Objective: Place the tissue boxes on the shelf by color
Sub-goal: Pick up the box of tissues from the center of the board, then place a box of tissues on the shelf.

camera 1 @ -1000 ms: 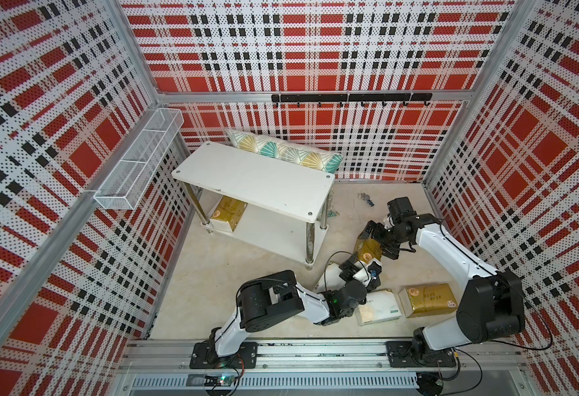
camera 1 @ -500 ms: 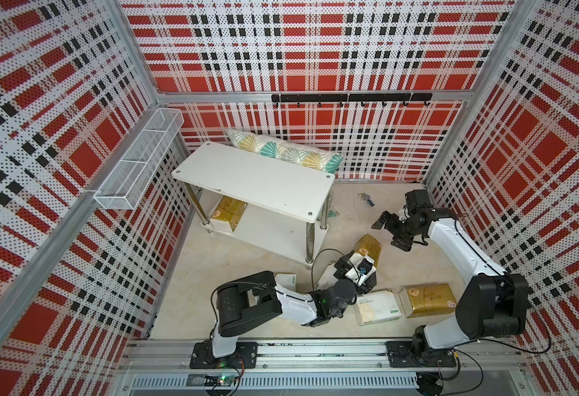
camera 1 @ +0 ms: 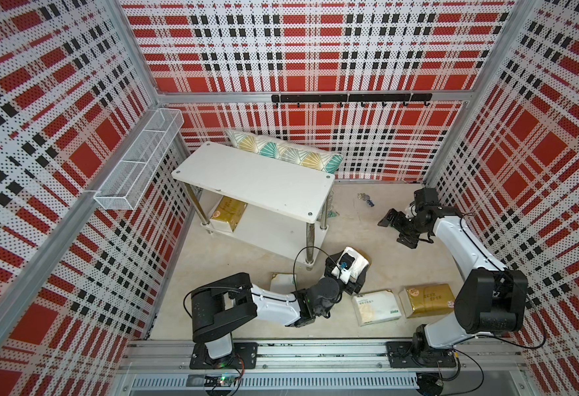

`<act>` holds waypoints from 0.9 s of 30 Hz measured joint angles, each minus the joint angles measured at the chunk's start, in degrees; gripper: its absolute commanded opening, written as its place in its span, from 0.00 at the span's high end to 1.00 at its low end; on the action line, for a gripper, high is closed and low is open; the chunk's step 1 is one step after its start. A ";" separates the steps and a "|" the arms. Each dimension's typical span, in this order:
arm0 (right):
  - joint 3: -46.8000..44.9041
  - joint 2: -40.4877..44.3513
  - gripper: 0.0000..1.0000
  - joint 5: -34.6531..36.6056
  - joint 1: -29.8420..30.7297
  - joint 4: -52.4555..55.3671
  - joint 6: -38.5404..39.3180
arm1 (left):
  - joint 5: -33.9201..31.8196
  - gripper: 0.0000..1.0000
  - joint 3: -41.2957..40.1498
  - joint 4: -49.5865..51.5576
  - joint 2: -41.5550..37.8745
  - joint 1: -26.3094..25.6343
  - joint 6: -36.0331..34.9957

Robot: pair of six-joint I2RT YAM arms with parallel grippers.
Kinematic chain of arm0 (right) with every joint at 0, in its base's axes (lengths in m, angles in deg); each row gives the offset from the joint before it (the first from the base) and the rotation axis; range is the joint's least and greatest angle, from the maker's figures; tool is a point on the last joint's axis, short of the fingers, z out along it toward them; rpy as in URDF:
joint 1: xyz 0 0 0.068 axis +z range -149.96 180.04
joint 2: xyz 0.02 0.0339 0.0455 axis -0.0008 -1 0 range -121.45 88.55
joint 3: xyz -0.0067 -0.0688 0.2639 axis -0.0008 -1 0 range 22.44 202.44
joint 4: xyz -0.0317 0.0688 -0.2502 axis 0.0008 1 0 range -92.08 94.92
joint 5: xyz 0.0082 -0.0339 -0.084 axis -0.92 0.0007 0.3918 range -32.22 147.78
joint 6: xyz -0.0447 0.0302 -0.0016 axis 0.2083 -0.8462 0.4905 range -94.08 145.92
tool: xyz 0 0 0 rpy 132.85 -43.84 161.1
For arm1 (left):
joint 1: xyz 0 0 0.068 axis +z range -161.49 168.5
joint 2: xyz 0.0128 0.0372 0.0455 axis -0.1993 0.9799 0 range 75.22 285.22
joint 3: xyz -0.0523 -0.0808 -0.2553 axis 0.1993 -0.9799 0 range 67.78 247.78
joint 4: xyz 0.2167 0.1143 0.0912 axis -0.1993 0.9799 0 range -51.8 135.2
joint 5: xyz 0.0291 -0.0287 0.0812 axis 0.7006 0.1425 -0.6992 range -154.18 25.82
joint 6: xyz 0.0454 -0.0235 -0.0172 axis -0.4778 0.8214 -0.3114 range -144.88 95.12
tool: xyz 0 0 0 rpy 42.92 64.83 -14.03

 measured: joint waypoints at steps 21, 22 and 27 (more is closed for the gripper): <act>-5.25 -0.13 0.00 1.03 0.13 -4.13 4.28 | -3.74 0.18 -2.23 2.34 -13.16 -1.64 0.72; -5.60 -0.15 0.00 1.03 0.13 -4.35 4.33 | -3.67 0.18 -3.43 3.34 -14.78 -1.79 1.22; -5.79 -0.66 0.00 0.76 0.13 -5.70 4.50 | -3.19 0.19 -9.09 10.60 -24.81 -2.16 5.05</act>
